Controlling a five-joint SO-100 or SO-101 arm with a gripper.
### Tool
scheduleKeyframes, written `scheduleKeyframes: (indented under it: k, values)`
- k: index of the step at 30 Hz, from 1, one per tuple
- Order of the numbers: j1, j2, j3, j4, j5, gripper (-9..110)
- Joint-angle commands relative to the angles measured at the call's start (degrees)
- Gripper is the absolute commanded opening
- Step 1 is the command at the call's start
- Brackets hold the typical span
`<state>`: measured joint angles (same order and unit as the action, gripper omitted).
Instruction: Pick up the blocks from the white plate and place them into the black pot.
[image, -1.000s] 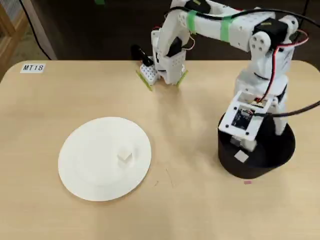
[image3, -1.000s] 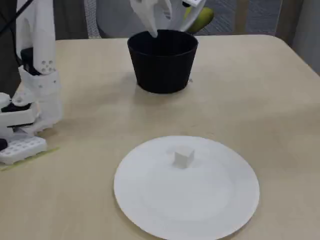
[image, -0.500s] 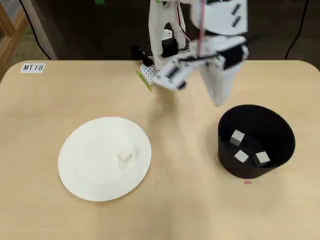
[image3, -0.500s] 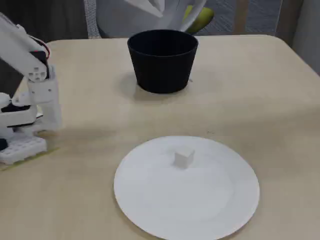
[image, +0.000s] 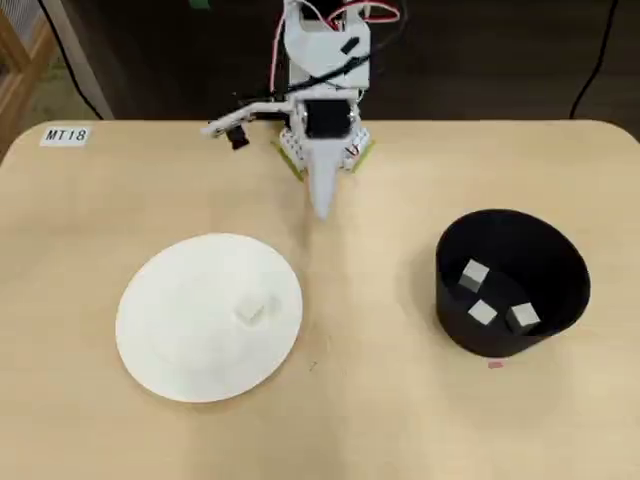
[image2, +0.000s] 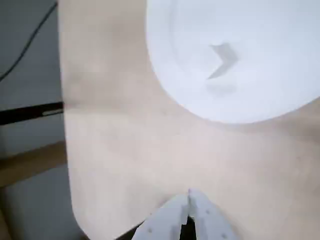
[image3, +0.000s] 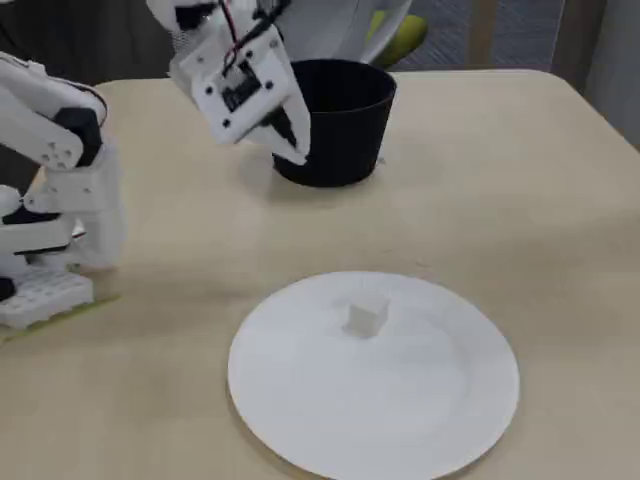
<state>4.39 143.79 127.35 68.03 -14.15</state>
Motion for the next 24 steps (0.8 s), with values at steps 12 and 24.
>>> scheduleKeyframes:
  k: [12, 24]
  values:
    - [10.3, -20.7, -3.9, -2.8, -8.3, -2]
    - [8.1, -45.0, -25.6, -4.3, 10.5, -2]
